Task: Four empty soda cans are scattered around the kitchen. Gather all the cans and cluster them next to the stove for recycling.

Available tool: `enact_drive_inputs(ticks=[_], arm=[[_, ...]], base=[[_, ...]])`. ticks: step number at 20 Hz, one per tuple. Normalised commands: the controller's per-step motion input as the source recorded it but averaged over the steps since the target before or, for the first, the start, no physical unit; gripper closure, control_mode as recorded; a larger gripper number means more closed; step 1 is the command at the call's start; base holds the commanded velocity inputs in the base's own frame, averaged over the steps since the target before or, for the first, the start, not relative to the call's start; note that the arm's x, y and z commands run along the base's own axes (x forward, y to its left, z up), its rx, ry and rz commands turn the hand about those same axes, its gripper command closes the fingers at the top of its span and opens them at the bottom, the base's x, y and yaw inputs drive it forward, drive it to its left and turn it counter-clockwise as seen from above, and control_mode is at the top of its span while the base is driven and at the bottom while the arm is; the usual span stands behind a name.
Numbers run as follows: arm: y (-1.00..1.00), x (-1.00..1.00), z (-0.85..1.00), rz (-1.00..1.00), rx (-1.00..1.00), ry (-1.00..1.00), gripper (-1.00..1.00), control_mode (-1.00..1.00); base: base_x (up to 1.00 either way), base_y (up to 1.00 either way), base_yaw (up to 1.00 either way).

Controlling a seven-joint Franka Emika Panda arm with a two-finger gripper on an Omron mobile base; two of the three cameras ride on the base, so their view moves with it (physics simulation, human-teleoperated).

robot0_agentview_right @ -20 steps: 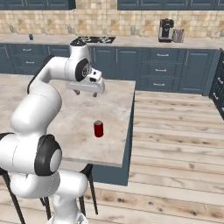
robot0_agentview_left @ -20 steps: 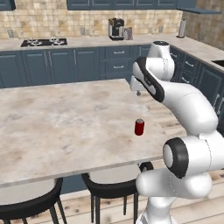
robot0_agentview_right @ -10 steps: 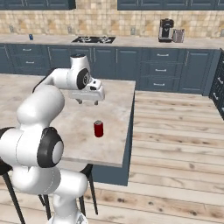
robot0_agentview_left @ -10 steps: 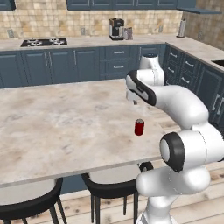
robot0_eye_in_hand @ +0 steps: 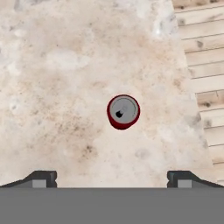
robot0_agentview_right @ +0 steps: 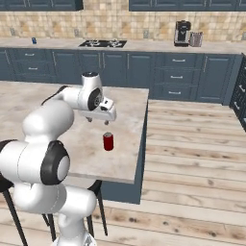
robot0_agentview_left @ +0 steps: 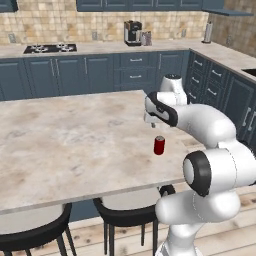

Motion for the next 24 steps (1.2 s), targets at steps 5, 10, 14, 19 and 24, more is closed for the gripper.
enact_drive_inputs(ticks=[5, 10, 14, 19, 24], arm=[[0.0, 0.41, -0.23, -0.03, 0.0, 0.05, -1.0, -1.0], [-0.05, 0.07, 0.0, 0.0, 0.0, 0.08, -1.0, -1.0], [-0.13, 0.13, -0.09, 0.0, 0.0, 0.03, -1.0, -1.0], [-0.16, 0.34, -0.35, 0.0, 0.0, 0.0, -1.0, -1.0], [0.0, 0.19, -0.27, 0.0, 0.0, 0.0, -1.0, -1.0]], base=[[0.0, 0.0, 0.0], [0.0, 0.0, 0.0], [0.0, 0.0, 0.0], [0.0, 0.0, 0.0], [0.0, 0.0, 0.0]])
